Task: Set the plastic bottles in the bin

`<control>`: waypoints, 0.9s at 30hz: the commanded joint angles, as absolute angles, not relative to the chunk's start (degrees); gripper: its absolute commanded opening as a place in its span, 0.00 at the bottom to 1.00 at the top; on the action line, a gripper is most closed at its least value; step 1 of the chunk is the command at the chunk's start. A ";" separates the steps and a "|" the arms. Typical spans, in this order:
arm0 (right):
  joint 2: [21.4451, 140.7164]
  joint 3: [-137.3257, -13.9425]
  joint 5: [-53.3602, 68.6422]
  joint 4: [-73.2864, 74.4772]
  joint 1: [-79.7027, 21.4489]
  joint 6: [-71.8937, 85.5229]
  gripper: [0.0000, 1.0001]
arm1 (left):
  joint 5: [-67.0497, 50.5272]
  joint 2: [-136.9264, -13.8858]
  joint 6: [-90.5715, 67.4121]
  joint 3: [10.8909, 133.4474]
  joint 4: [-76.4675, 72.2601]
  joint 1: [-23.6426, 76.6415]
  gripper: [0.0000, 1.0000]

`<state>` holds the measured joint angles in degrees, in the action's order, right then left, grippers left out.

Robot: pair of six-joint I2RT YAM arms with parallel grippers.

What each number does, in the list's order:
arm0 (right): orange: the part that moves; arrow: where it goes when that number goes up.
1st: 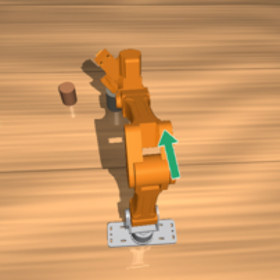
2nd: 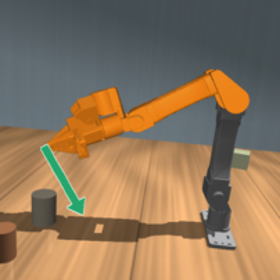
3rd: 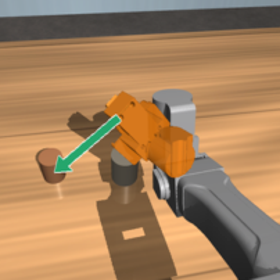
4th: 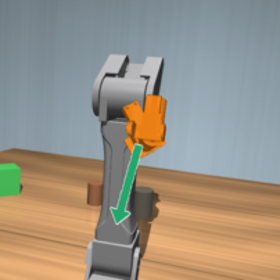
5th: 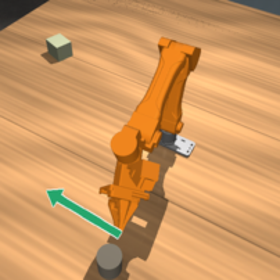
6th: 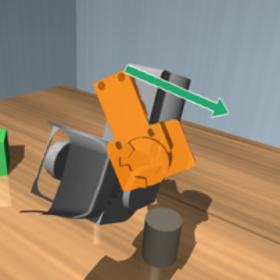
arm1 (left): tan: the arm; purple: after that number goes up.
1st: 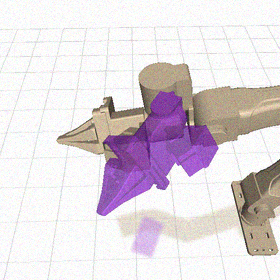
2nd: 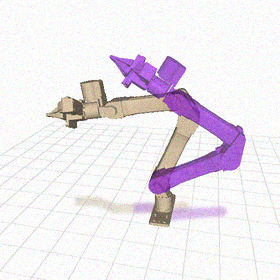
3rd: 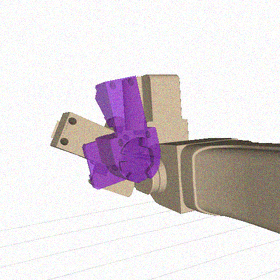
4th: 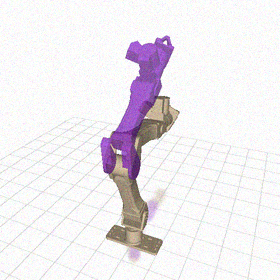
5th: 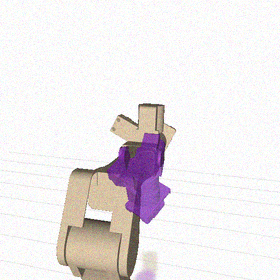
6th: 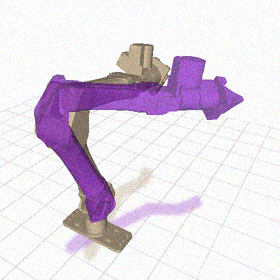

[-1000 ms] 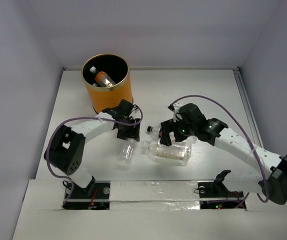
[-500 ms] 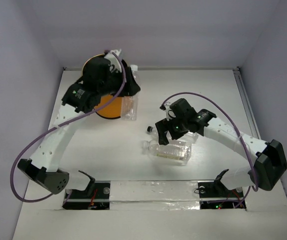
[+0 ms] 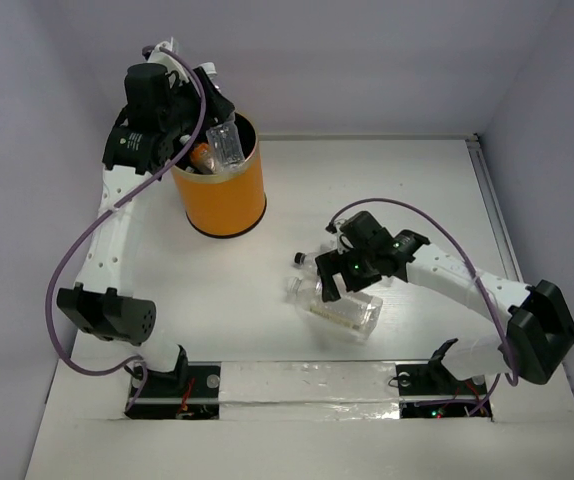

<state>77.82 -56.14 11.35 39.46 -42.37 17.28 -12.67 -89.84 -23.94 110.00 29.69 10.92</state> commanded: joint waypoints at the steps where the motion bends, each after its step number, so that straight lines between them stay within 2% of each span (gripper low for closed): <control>1: 75.94 -53.97 12.65 38.41 -44.56 21.52 1.00 | -13.54 -90.87 -25.31 112.42 22.42 9.32 0.36; 8: 74.88 -52.21 15.47 36.65 -48.24 25.22 0.94 | -4.41 -93.95 -20.84 110.22 13.11 8.61 0.36; 13: 76.20 -52.73 14.60 35.86 -51.06 26.45 0.97 | -0.70 -95.71 -17.67 106.44 5.37 8.61 0.38; 15: 77.34 -53.96 12.93 36.21 -51.06 26.11 1.00 | -0.53 -95.89 -16.53 103.63 3.79 8.61 0.47; 16: 78.74 -55.62 10.66 36.65 -51.06 25.93 1.00 | 0.34 -95.71 -16.35 101.71 2.82 8.61 0.58; 19: 81.20 -59.22 5.04 37.44 -51.59 26.28 1.00 | 1.67 -94.40 -15.91 98.45 1.24 8.61 0.73; 20: 82.43 -59.85 4.31 37.53 -52.20 26.37 1.00 | 1.67 -93.96 -15.91 96.26 0.97 8.61 0.83; 22: 83.49 -61.08 3.00 37.09 -52.21 26.80 1.00 | 1.32 -92.73 -16.17 94.75 0.79 8.61 0.90; 23: 84.54 -61.34 2.73 37.00 -52.73 27.42 1.00 | 1.14 -92.29 -16.26 93.44 0.79 8.61 0.97; 27: 85.60 -61.79 1.93 36.13 -54.49 29.00 1.00 | 0.26 -89.13 -16.96 90.27 0.53 8.61 0.99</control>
